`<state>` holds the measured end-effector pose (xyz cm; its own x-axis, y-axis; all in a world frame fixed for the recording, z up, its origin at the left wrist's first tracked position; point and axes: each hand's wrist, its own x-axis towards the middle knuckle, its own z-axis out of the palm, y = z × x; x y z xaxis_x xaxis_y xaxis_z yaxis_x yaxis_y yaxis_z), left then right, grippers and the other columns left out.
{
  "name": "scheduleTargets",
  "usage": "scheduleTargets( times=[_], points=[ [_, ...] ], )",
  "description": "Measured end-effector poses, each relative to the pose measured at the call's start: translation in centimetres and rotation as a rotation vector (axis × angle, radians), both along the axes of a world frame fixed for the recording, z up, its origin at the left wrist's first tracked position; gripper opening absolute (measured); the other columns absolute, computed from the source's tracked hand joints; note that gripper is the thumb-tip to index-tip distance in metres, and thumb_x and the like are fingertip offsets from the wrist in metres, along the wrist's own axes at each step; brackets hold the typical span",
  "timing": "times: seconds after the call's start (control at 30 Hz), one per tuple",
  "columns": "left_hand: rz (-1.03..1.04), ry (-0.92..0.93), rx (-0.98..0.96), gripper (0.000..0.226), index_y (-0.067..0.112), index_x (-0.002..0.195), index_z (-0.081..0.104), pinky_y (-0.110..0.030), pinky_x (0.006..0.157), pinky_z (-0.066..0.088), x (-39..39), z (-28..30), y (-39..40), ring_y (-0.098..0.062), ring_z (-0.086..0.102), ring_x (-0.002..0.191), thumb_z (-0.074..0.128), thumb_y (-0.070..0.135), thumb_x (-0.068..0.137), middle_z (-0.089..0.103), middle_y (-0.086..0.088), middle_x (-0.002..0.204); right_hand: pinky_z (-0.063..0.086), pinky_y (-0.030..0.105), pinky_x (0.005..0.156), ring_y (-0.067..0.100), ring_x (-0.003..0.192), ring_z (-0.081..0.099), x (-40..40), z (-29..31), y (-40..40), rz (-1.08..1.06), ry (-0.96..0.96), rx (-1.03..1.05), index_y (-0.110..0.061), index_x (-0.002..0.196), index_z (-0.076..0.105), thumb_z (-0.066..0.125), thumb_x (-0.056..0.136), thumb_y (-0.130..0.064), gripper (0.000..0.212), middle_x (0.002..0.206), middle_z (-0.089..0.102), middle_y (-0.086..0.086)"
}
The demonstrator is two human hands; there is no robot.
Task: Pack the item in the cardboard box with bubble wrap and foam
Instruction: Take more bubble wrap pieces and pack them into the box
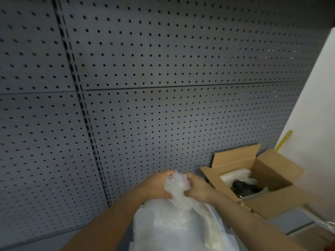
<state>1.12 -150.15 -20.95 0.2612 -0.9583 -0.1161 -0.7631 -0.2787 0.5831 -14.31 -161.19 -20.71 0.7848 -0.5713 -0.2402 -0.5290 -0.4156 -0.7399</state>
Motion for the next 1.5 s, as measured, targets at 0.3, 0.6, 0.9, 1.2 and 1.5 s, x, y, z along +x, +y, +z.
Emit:
scheduleTargets(
  times=[0.3, 0.6, 0.9, 1.2, 1.5],
  points=[
    [-0.182, -0.185, -0.082, 0.051, 0.014, 0.107, 0.062, -0.032, 0.08, 0.048, -1.3, 6.0, -6.6, -0.02, 0.056, 0.094, 0.086, 0.031, 0.065, 0.057, -0.003, 0.105, 0.049, 0.032, 0.094, 0.021, 0.111, 0.058, -4.2, 4.9, -2.5, -0.118, -0.087, -0.095, -0.016, 0.134, 0.045, 0.067, 0.08, -0.008, 0.059, 0.121, 0.06, 0.003],
    [-0.278, -0.278, -0.14, 0.044, 0.011, 0.092, 0.059, -0.027, 0.069, 0.037, -9.3, 7.7, -12.9, -0.018, 0.049, 0.086, 0.085, 0.037, 0.066, 0.05, -0.001, 0.094, 0.045, 0.039, 0.099, 0.026, 0.122, 0.046, -12.7, 7.4, -6.8, -0.114, 0.034, -0.089, -0.026, 0.147, 0.019, 0.065, 0.082, -0.014, 0.081, 0.138, 0.045, 0.007],
    [-0.244, -0.268, -0.161, 0.055, 0.01, 0.109, 0.061, -0.028, 0.074, 0.043, -20.0, 7.3, -20.6, -0.016, 0.049, 0.089, 0.082, 0.041, 0.069, 0.049, 0.001, 0.099, 0.039, 0.026, 0.096, 0.018, 0.119, 0.046, -22.5, 6.8, -13.7, -0.122, 0.03, -0.296, -0.018, 0.147, 0.02, 0.074, 0.08, -0.026, 0.086, 0.136, 0.047, 0.003],
    [-0.228, -0.265, -0.079, 0.07, 0.016, 0.129, 0.051, -0.03, 0.09, 0.044, -22.8, 5.4, -27.1, -0.017, 0.051, 0.108, 0.081, 0.04, 0.07, 0.052, -0.002, 0.126, 0.037, 0.026, 0.095, 0.026, 0.124, 0.046, -25.6, 5.9, -21.6, -0.12, 0.136, -0.348, -0.014, 0.145, 0.029, 0.066, 0.088, -0.026, 0.069, 0.139, 0.047, 0.01],
    [-0.086, -0.206, 0.048, 0.081, 0.025, 0.142, 0.04, -0.035, 0.105, 0.045, -19.7, 2.2, -32.2, -0.016, 0.049, 0.127, 0.08, 0.019, 0.072, 0.049, 0.003, 0.141, 0.038, 0.027, 0.094, 0.025, 0.12, 0.049, -24.2, 4.0, -28.7, -0.132, 0.261, -0.417, -0.012, 0.137, 0.04, 0.065, 0.086, -0.038, 0.062, 0.134, 0.05, 0.008]
  ],
)
